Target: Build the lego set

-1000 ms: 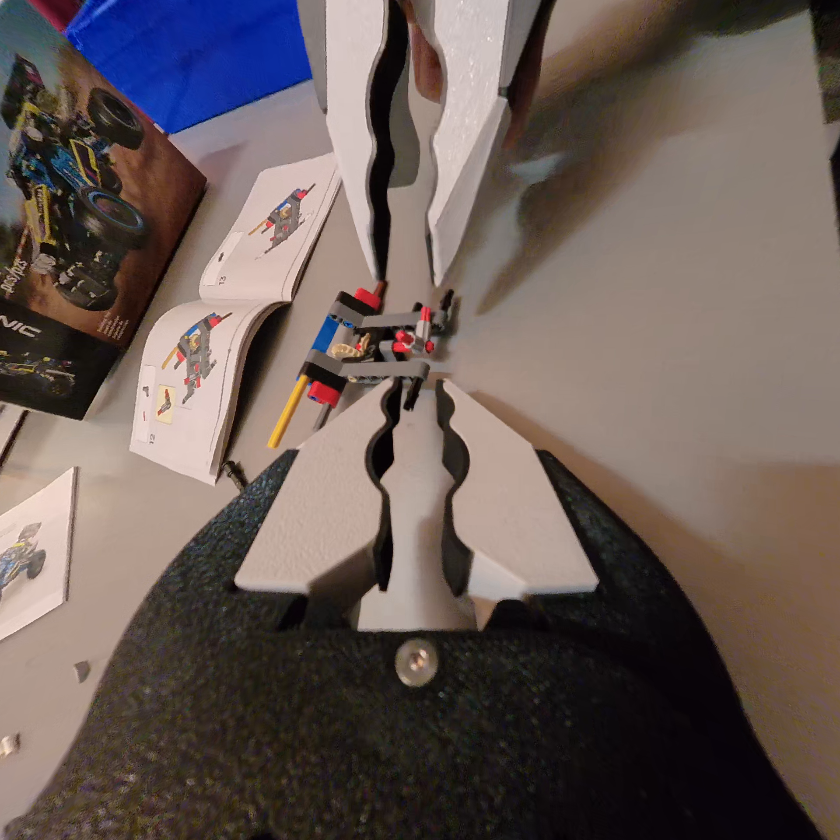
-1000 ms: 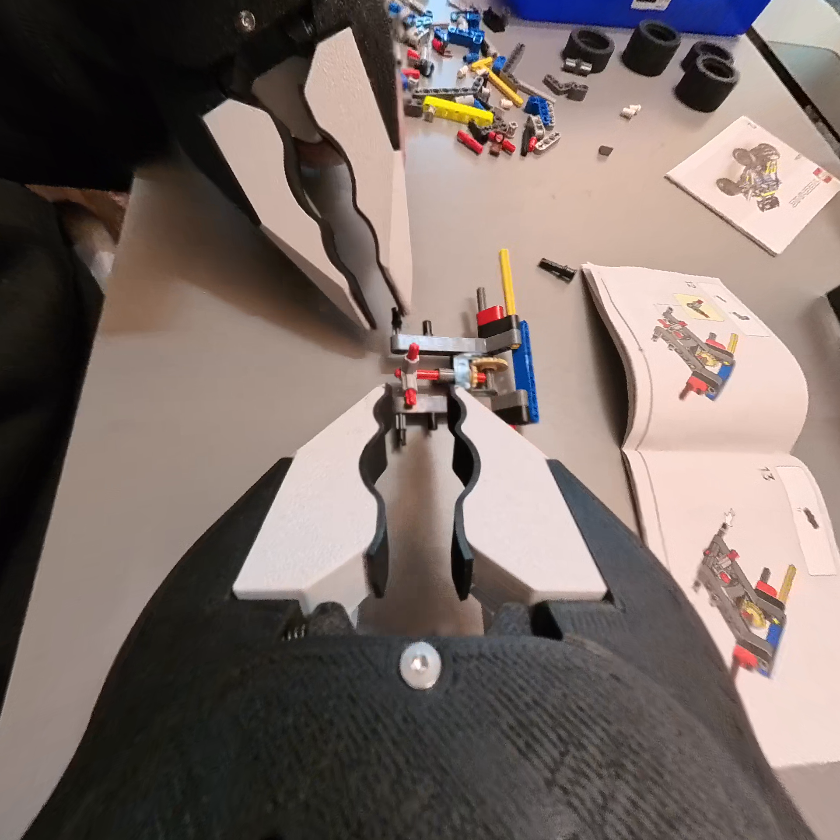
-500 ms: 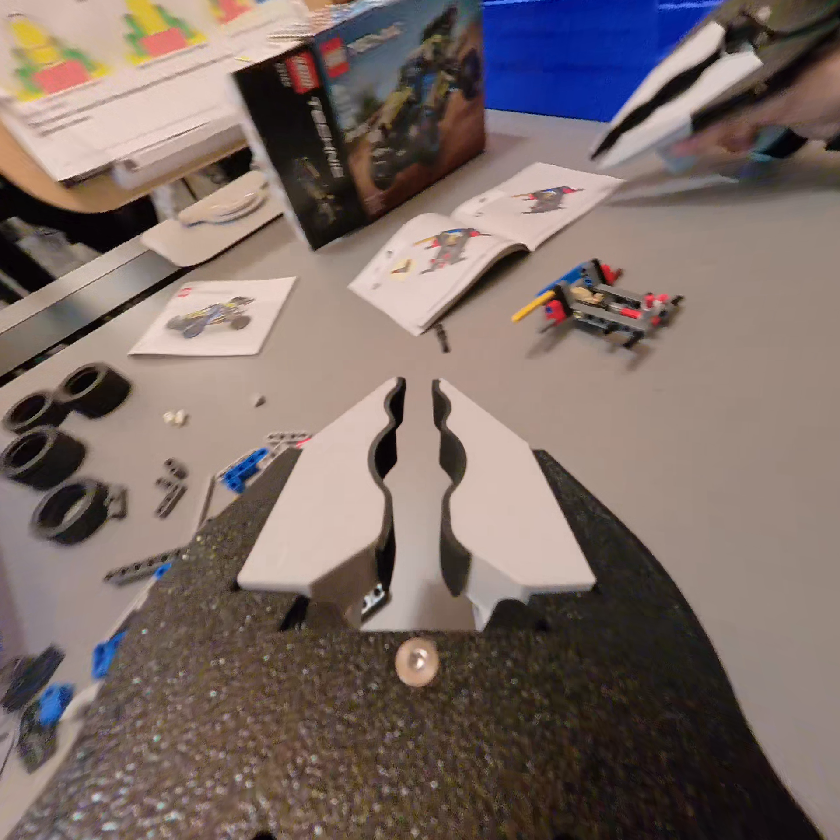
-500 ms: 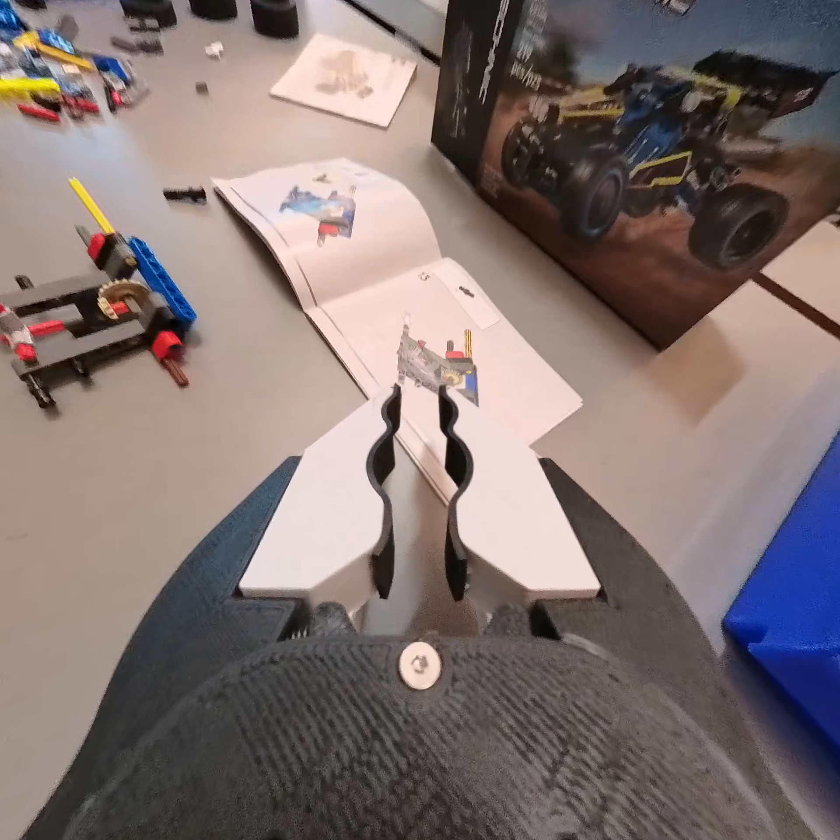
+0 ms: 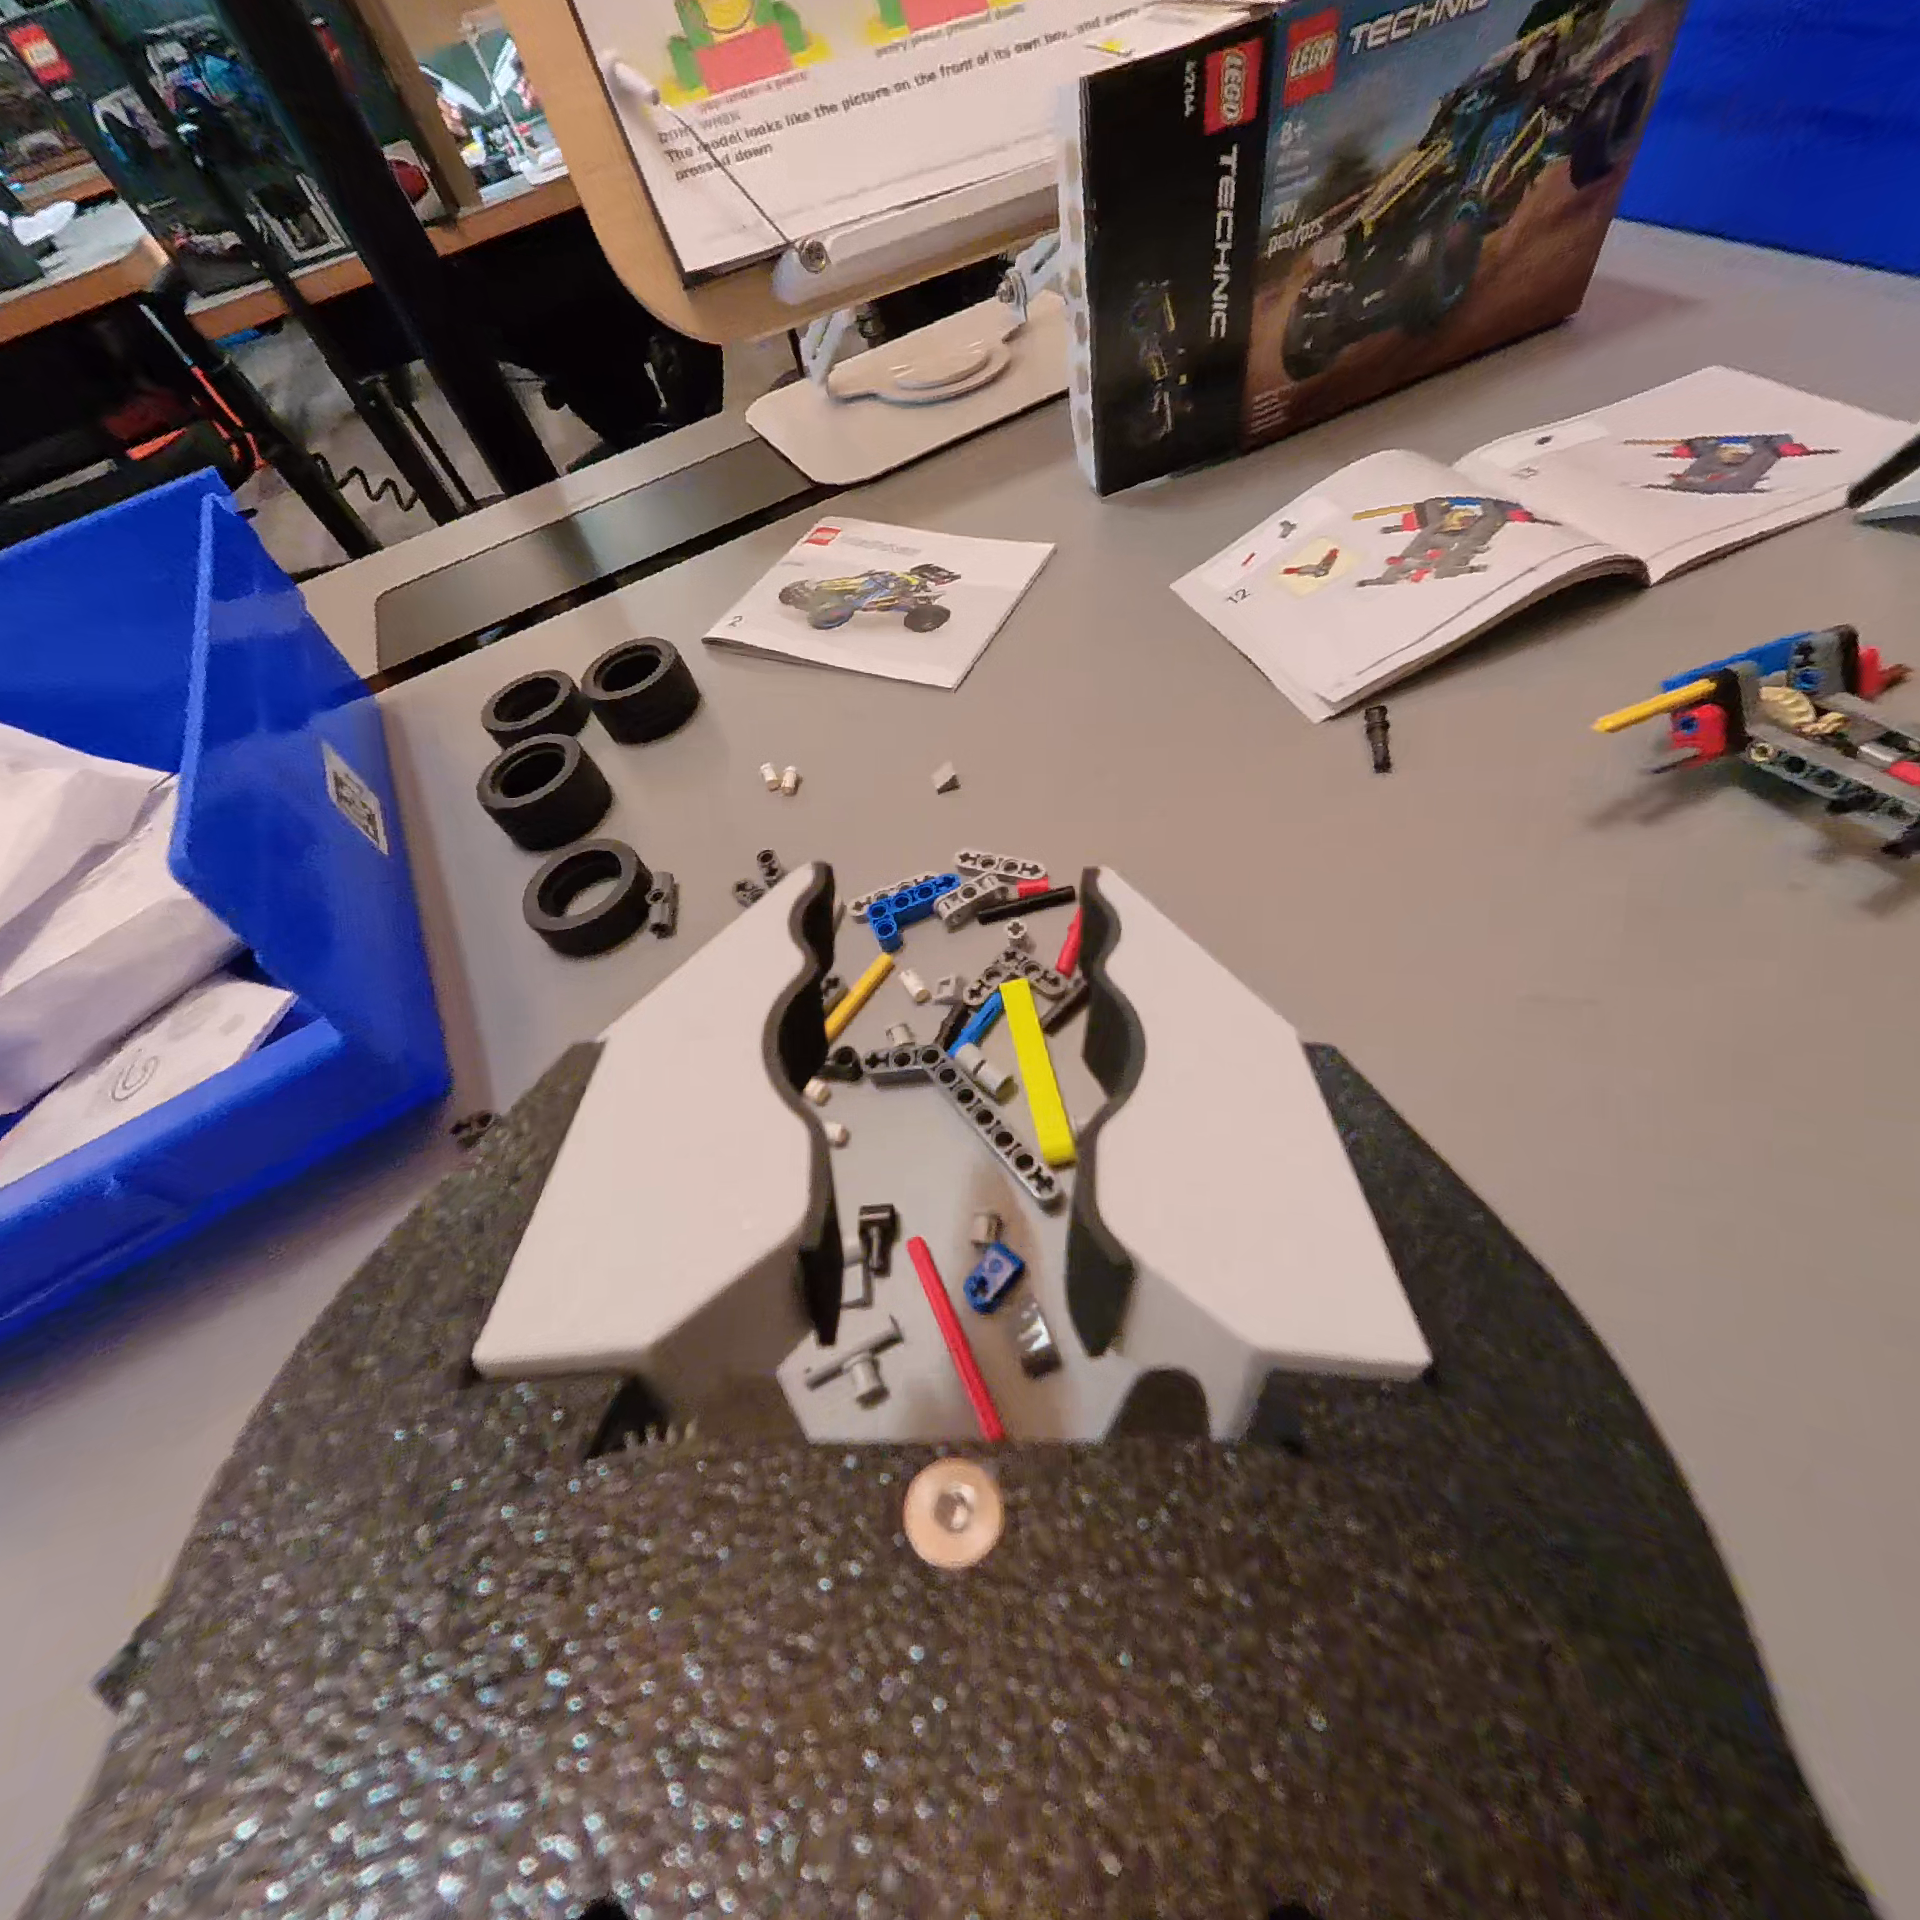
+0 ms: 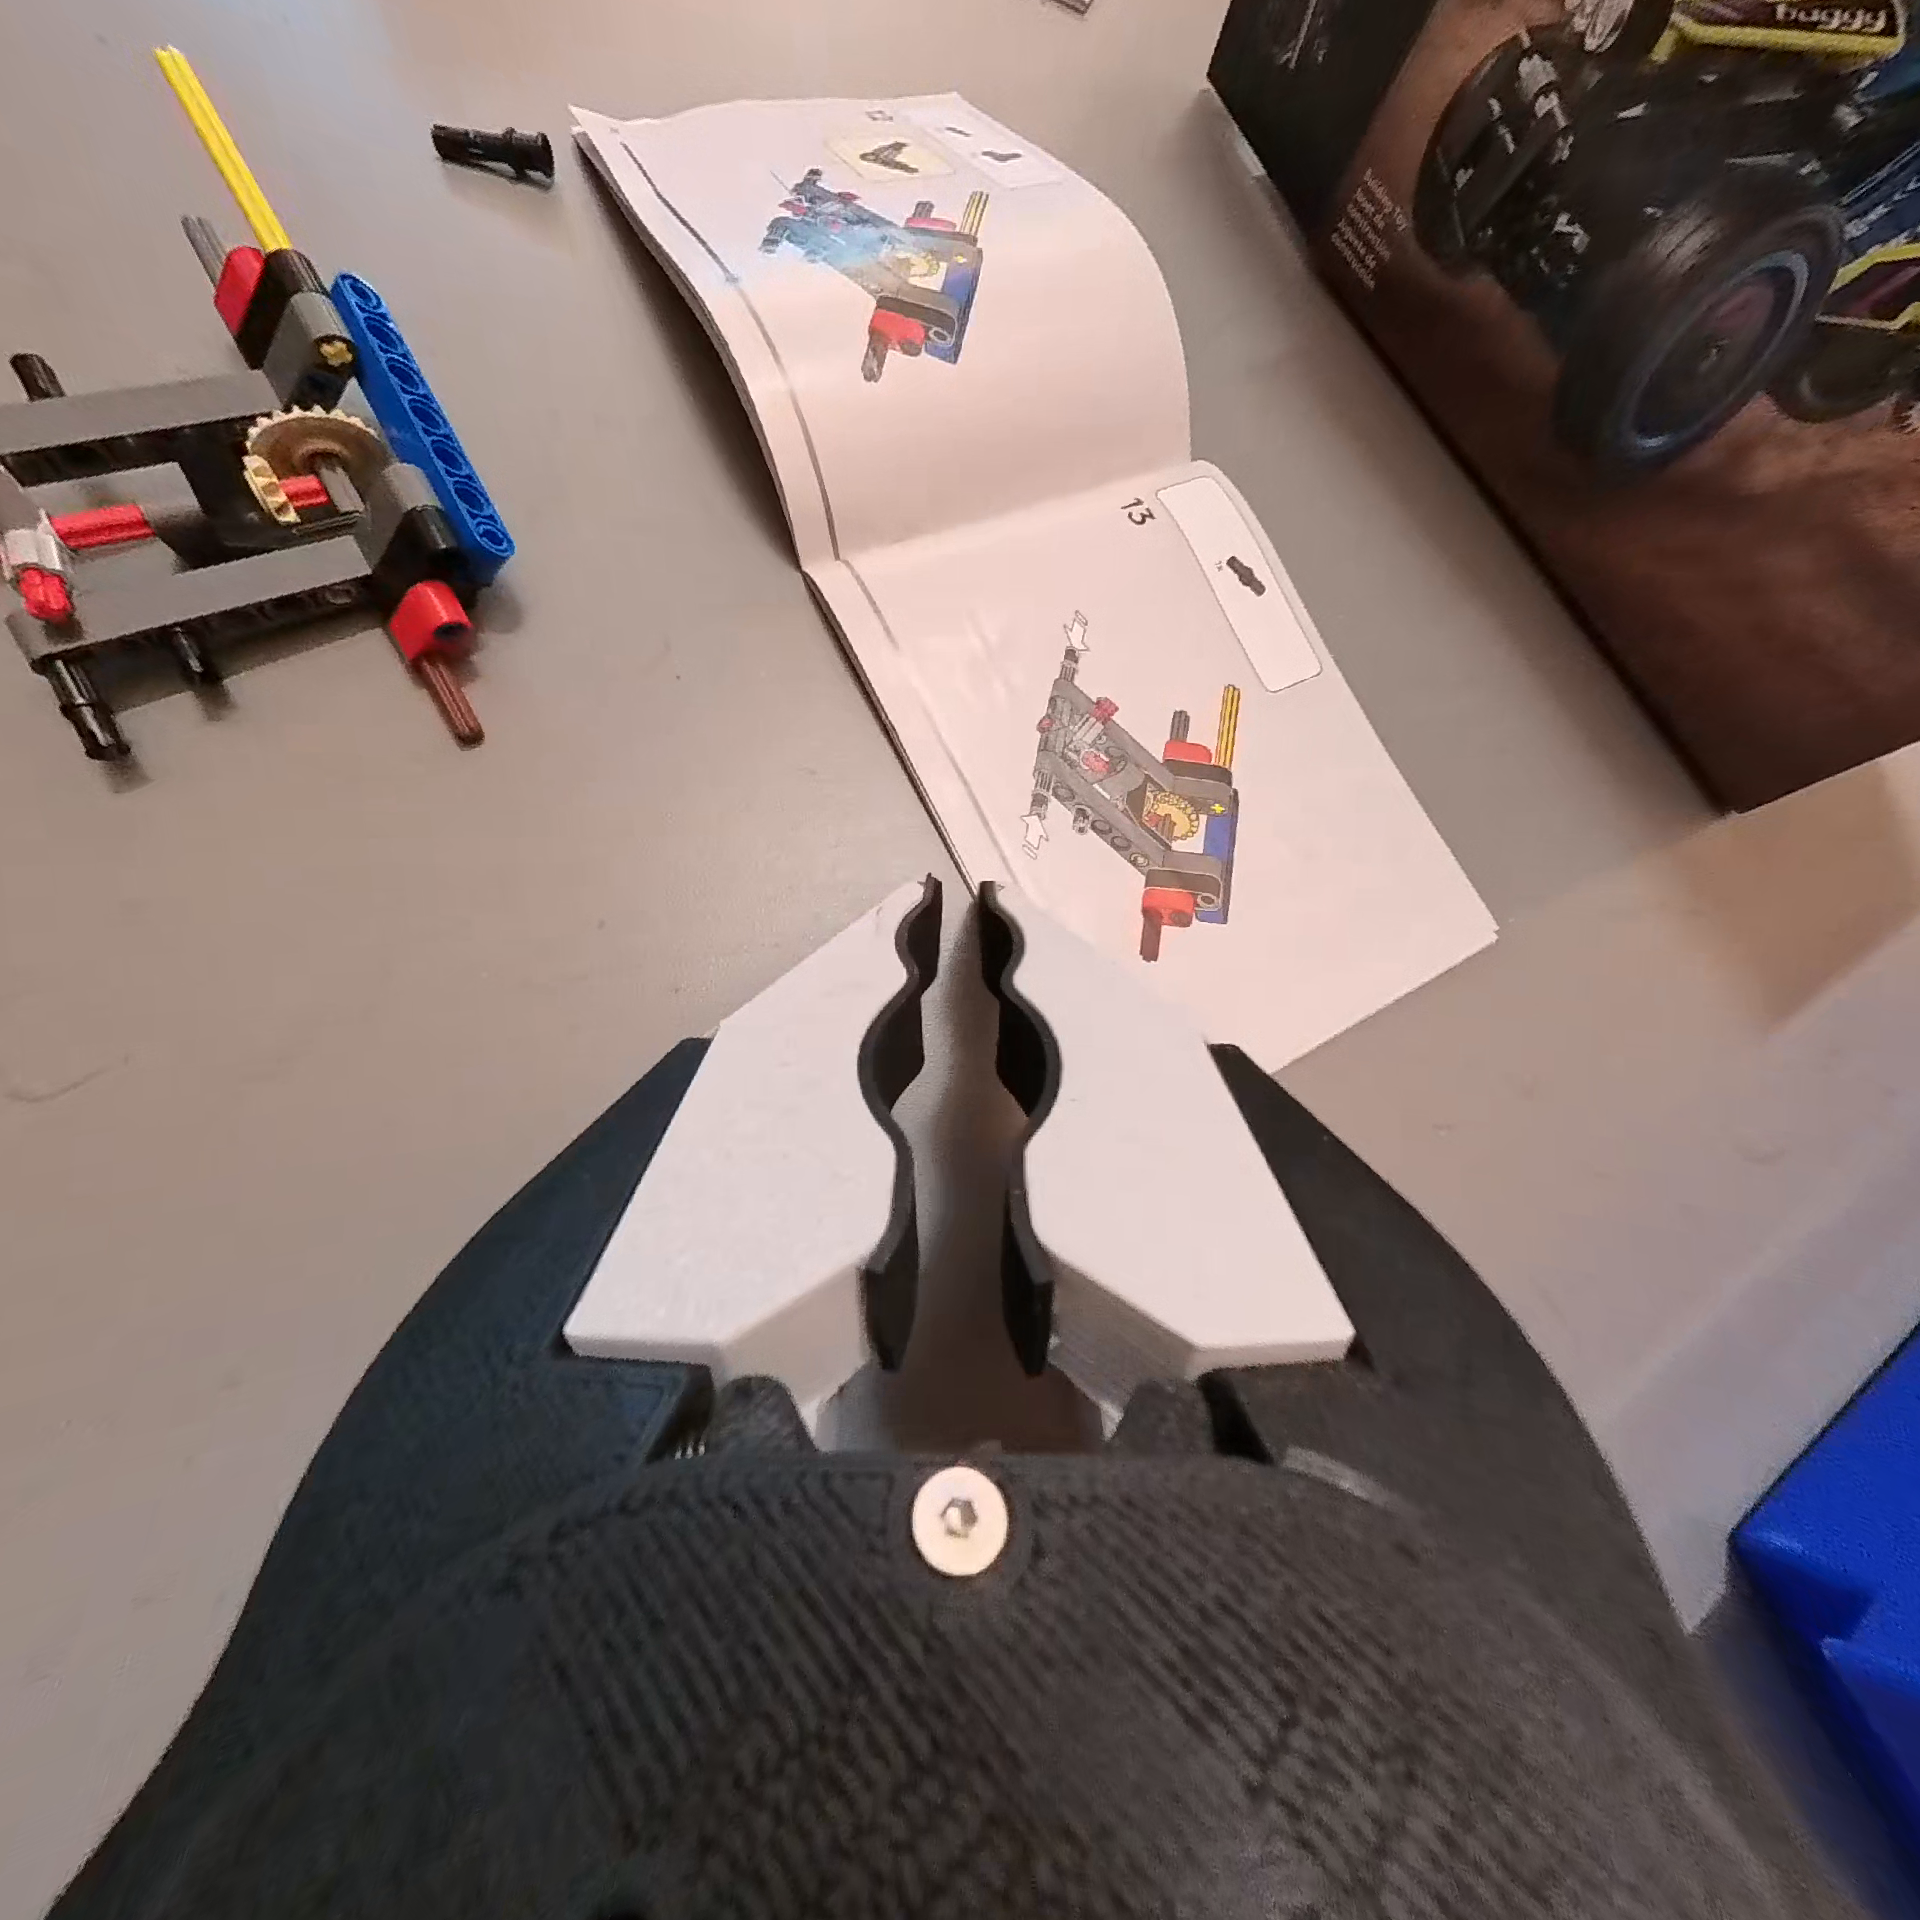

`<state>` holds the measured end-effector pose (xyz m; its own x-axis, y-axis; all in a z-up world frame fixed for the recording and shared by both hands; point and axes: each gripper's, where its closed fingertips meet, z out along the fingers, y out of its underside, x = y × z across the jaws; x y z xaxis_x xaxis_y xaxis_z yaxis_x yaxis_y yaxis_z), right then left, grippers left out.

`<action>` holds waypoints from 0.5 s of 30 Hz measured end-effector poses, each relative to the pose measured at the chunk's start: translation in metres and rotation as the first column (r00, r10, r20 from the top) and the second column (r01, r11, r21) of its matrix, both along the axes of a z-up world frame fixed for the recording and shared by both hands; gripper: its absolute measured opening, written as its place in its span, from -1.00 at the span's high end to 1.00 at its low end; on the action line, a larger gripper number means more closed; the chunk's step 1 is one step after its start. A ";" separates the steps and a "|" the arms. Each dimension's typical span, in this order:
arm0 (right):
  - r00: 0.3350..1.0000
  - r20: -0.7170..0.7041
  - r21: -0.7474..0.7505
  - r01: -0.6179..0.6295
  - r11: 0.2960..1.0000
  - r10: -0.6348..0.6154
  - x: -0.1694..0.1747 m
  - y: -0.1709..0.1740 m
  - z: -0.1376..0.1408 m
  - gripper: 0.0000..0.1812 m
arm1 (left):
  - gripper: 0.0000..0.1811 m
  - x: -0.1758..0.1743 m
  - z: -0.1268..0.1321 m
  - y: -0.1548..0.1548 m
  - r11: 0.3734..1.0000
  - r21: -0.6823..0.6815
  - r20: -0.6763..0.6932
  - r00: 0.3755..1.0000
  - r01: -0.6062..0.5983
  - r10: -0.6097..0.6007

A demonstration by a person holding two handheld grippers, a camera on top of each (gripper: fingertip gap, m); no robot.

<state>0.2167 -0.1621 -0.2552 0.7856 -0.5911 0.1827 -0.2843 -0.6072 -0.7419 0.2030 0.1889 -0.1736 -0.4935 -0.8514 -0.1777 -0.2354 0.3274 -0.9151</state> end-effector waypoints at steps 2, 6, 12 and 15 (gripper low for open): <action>1.000 0.001 -0.003 -0.008 1.000 0.008 -0.001 0.001 0.000 0.98 | 0.53 0.002 -0.003 -0.005 1.000 0.012 -0.019 1.000 0.015 -0.015; 1.000 -0.005 -0.002 -0.019 1.000 0.019 -0.002 0.002 -0.001 1.00 | 0.57 0.000 -0.017 -0.031 0.994 0.030 -0.099 0.990 0.102 -0.099; 1.000 -0.005 -0.002 -0.020 1.000 0.020 -0.002 0.002 -0.001 1.00 | 0.63 -0.006 -0.043 -0.080 0.966 0.073 -0.190 0.954 0.249 -0.231; 1.000 -0.004 -0.004 -0.020 1.000 0.020 -0.003 0.002 -0.001 1.00 | 0.65 0.002 -0.050 -0.066 0.969 0.179 -0.197 0.971 0.171 -0.135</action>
<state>0.2141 -0.1599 -0.2562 0.7981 -0.5744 0.1822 -0.2745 -0.6157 -0.7386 0.2053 0.1233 -0.2236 -0.6546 -0.7211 -0.2268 -0.3248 0.5392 -0.7770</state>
